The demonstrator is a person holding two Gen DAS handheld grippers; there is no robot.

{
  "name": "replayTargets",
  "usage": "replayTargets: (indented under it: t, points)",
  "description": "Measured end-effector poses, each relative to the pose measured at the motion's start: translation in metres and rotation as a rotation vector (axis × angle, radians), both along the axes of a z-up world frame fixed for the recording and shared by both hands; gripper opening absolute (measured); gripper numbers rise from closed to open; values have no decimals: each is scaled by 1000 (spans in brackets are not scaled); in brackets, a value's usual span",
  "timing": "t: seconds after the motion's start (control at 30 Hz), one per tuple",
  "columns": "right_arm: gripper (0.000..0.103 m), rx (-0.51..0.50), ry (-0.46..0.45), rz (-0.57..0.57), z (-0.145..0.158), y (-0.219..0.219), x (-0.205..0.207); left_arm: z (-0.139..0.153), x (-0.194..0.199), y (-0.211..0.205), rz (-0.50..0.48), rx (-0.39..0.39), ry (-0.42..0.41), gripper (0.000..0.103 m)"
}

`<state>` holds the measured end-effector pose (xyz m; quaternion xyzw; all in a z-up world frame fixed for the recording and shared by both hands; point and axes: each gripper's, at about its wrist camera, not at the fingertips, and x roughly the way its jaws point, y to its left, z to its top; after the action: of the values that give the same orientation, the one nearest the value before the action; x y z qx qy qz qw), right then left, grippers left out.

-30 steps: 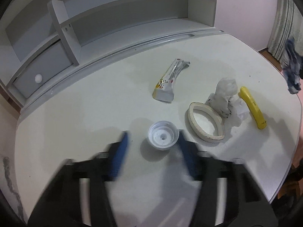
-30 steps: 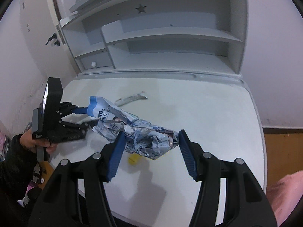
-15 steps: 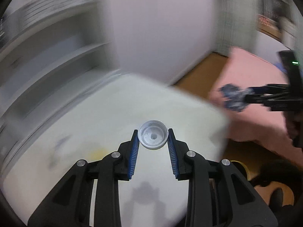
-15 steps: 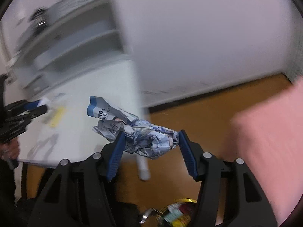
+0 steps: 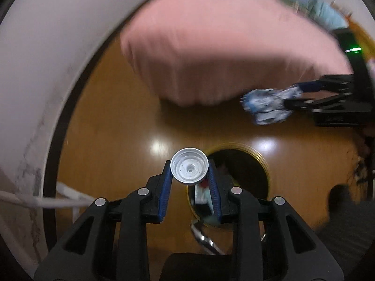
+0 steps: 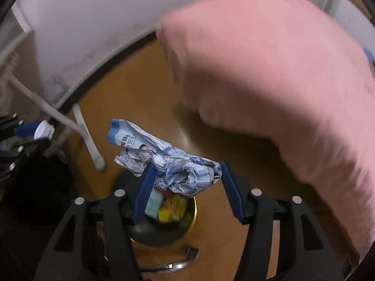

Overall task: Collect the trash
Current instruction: 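Carry the paper bag and bottle cap over the bin and release both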

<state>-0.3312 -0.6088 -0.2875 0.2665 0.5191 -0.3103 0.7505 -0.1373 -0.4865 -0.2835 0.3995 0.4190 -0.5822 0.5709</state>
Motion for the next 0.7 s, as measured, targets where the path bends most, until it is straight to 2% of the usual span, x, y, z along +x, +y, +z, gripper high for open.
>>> replayTargets:
  t: [0.17, 0.27, 0.4, 0.7]
  points:
    - [57, 136, 93, 15, -73, 21, -10, -79, -14, -5, -40, 190, 79, 29]
    - [57, 196, 131, 57, -99, 39, -6, -100, -21, -6, -58, 251, 125, 29]
    - [57, 231, 152, 92, -113, 53, -4, -95, -29, -12, -67, 233, 157, 29]
    - [57, 246, 145, 86, -118, 53, -5, -96, -42, -9, -95, 239, 151, 30]
